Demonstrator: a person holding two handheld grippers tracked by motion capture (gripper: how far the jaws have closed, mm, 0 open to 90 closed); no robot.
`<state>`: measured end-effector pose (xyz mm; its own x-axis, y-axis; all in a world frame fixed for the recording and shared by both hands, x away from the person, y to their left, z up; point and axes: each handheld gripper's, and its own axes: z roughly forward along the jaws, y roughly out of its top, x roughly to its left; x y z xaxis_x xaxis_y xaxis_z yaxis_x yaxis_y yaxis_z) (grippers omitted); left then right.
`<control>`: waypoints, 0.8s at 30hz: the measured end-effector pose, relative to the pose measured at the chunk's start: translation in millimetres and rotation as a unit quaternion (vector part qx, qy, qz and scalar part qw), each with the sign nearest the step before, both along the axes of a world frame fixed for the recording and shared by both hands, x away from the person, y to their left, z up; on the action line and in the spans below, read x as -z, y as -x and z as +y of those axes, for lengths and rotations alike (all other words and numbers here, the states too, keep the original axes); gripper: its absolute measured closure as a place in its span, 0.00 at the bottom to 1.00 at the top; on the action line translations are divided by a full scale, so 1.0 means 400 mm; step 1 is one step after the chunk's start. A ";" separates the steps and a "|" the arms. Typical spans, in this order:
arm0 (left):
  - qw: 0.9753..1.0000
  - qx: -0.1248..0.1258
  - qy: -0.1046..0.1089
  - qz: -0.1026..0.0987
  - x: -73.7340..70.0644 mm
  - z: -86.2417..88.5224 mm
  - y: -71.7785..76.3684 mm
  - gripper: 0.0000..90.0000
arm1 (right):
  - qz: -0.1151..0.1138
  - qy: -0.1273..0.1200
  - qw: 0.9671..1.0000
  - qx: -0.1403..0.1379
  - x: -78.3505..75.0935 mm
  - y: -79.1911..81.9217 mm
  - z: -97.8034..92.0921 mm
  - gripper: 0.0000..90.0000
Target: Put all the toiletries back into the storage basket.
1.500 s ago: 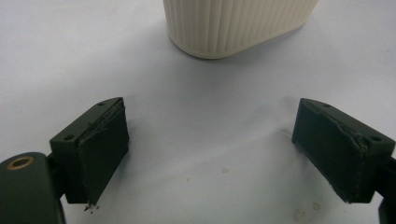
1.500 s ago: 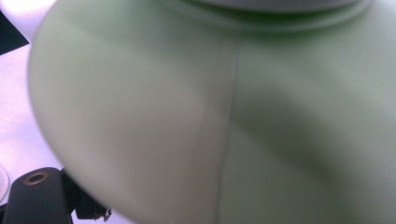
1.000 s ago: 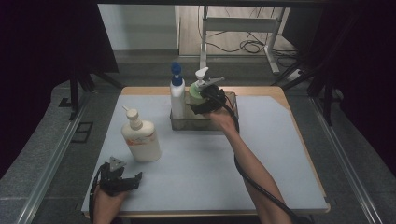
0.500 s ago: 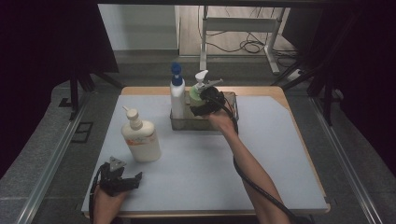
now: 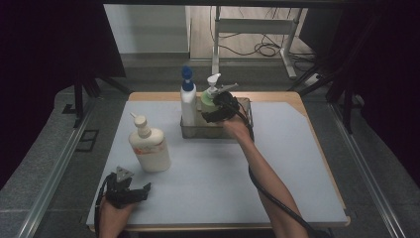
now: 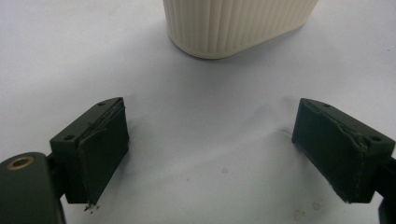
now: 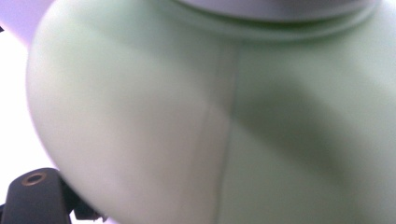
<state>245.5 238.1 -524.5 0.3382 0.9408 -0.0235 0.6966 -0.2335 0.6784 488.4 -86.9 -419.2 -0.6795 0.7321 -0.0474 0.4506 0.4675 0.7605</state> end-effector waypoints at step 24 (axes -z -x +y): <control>1.000 0.000 0.000 0.000 0.000 0.000 0.000 0.12 | -0.005 -0.031 0.999 -0.018 0.001 0.010 -0.036 0.02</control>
<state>245.5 238.1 -524.5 0.3383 0.9408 -0.0228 0.6965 -0.2340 0.6784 484.5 -101.1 -419.5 -0.7049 0.7093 -0.0086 0.4275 0.4344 0.7928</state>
